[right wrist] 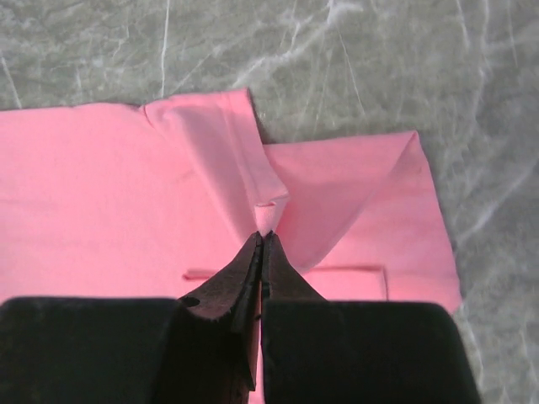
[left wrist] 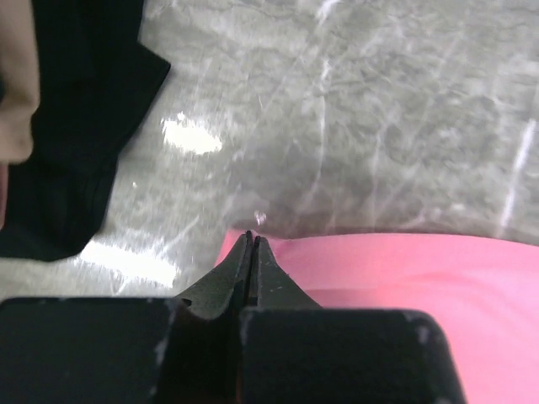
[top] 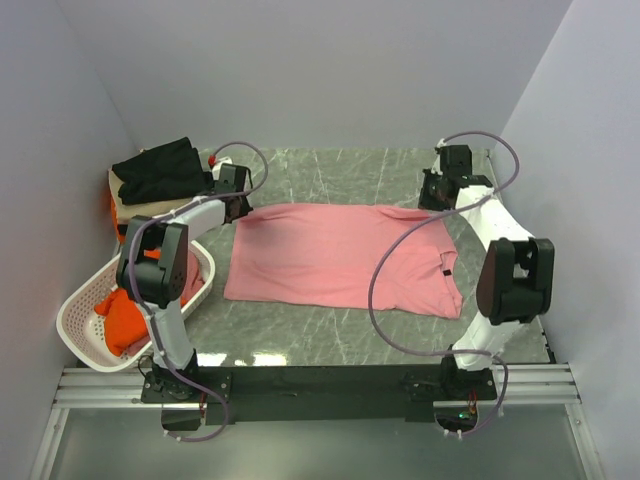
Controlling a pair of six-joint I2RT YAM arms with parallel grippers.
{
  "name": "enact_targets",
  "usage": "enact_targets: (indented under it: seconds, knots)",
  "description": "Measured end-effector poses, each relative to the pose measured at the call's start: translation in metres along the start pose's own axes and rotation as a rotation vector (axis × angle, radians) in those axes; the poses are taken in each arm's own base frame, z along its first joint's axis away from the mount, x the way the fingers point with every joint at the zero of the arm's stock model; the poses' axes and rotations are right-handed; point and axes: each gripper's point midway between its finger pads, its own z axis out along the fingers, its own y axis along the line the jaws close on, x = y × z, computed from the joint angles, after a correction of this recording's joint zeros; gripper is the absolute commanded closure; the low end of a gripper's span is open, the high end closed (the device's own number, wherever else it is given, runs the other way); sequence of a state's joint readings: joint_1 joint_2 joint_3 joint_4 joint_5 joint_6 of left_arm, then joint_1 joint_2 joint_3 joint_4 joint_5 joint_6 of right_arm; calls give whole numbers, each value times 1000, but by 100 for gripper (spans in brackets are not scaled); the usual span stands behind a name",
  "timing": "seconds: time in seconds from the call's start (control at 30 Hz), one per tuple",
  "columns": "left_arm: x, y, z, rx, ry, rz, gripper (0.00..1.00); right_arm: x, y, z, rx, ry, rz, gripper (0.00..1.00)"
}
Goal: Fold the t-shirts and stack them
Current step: Fold the tshirt
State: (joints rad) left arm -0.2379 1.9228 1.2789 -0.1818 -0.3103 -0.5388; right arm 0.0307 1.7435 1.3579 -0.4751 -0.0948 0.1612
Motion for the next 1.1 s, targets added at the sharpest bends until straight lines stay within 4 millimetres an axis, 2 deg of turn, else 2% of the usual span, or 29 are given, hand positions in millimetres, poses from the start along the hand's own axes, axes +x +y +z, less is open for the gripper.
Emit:
enact_targets:
  seconds: [0.17, 0.3, 0.57, 0.87, 1.1]
  knots:
    - [0, 0, -21, 29, -31, -12, 99, 7, -2, -29, 29, -35, 27, 100]
    - [4, -1, -31, 43, -39, -15, 100, 30, -6, -47, 56, -25, 51, 100]
    - [31, 8, -52, 28, -26, 7, 99, 73, -15, -70, 116, 27, 77, 100]
    - [40, 19, -77, -2, -62, 14, 99, 81, -17, -117, 140, -33, 92, 100]
    - [51, 40, -89, -57, -71, 32, 99, 99, -18, -134, 154, -42, 98, 100]
